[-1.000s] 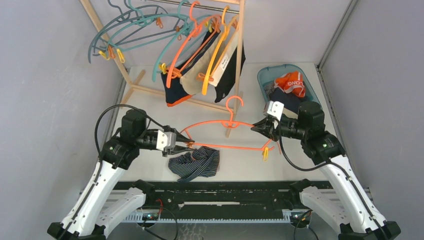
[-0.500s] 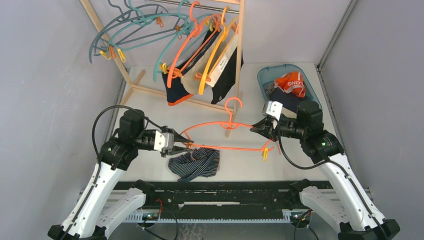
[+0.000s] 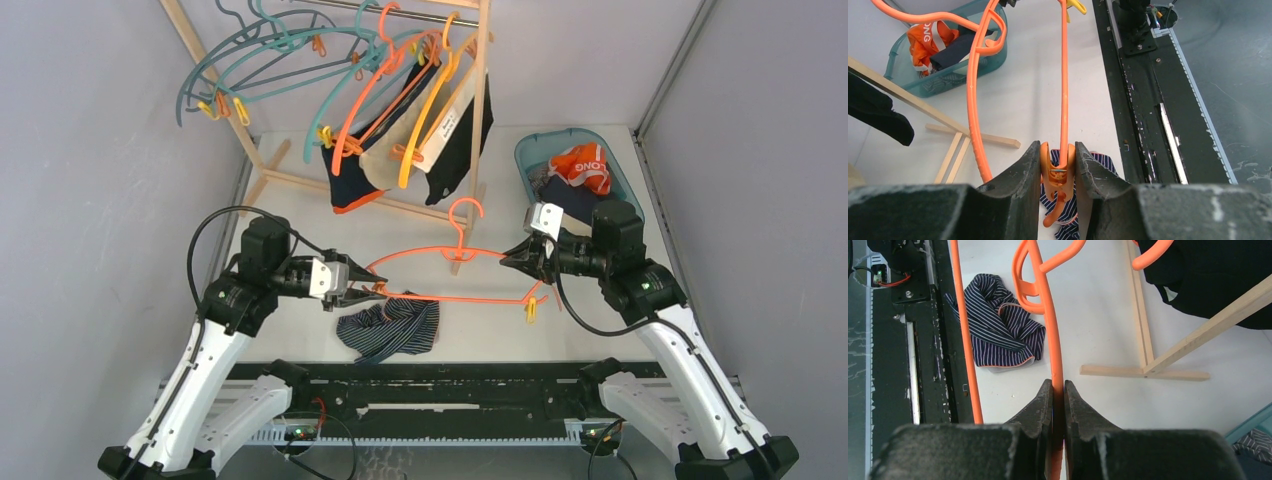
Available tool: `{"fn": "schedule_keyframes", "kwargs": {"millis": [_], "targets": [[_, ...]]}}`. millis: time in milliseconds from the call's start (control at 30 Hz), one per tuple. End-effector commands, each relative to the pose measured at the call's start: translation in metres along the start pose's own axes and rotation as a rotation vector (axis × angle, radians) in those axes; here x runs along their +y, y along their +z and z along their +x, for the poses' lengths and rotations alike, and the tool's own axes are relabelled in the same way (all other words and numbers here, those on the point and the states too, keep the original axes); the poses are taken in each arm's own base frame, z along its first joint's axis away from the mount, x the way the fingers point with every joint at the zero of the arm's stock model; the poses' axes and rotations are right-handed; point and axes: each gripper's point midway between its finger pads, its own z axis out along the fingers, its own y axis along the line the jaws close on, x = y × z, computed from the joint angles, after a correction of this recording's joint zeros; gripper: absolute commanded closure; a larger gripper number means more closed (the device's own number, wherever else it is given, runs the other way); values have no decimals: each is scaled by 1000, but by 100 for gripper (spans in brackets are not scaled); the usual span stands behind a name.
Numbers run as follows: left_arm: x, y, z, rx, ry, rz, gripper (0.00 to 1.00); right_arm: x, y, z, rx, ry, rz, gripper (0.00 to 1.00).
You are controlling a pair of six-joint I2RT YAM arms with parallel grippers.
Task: Remove the underwear clipped to the hanger
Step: Place the hanger on the clothesline.
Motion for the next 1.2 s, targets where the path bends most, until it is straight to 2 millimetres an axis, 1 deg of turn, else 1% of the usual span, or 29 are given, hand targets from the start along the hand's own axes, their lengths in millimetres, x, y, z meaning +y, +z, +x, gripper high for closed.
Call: {"fn": "schedule_keyframes", "kwargs": {"millis": [0,133,467,700,1000,1033,1067,1167], "targets": [[9,-4,-19,-30,96,-15,100,3,-5,-26,-64,-66,-19,100],[9,-3,-15,-25,93,-16,100,5,-5,-27,-69,-66,-24,100],[0,-1,-6,-41,62,15,100,5,-7,-33,-93,-48,-25,100],[-4,0,-4,-62,72,38,100,7,-9,-38,-119,-20,-40,100],[0,0,2,-43,82,14,100,6,-11,-41,-134,-7,-43,100],[1,-1,4,-36,82,8,97,5,-11,-41,-131,-11,-36,100],[2,-1,4,-30,85,-1,92,3,-10,-39,-126,-12,-30,100],[4,-3,6,-11,88,-21,72,-1,-10,-37,-115,-27,-11,100]]}}
